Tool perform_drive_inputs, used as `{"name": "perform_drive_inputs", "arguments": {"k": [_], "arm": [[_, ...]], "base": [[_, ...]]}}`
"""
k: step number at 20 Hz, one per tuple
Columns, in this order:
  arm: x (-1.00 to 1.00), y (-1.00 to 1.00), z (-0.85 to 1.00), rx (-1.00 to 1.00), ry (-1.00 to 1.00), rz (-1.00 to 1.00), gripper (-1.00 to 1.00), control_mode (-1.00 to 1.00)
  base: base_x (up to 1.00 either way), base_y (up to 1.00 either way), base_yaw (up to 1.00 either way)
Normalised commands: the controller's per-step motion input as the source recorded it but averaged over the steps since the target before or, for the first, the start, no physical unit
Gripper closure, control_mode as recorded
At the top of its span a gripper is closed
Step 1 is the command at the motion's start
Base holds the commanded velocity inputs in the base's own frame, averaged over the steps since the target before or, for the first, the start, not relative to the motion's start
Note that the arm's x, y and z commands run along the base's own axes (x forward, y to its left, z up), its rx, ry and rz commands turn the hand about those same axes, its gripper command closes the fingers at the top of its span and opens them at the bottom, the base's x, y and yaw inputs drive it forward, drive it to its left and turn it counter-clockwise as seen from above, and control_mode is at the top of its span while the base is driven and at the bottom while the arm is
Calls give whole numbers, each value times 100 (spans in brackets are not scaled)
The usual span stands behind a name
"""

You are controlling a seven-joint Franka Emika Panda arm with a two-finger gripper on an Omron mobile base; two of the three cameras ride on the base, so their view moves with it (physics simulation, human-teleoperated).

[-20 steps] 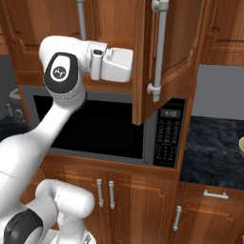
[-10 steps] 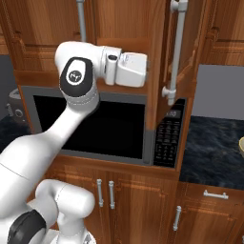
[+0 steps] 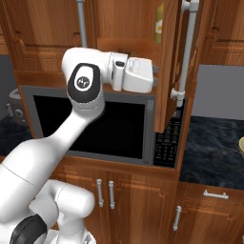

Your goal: Open the cabinet. Pick the kiwi and apple from the cabinet and place them into the bowl. Then close the cabinet.

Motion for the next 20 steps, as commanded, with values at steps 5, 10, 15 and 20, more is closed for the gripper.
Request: {"name": "perform_drive_inputs", "arguments": {"k": [5,10,15,20], "arm": [[0,40,0,0,0,13,-100,-100],[0,47,2,4,1,25,-100,-100],[0,33,2,8,8,45,-100,-100],[0,33,0,8,8,48,-100,-100]], "base": [[0,0,0],[0,0,0],[0,0,0],[0,0,0]]}}
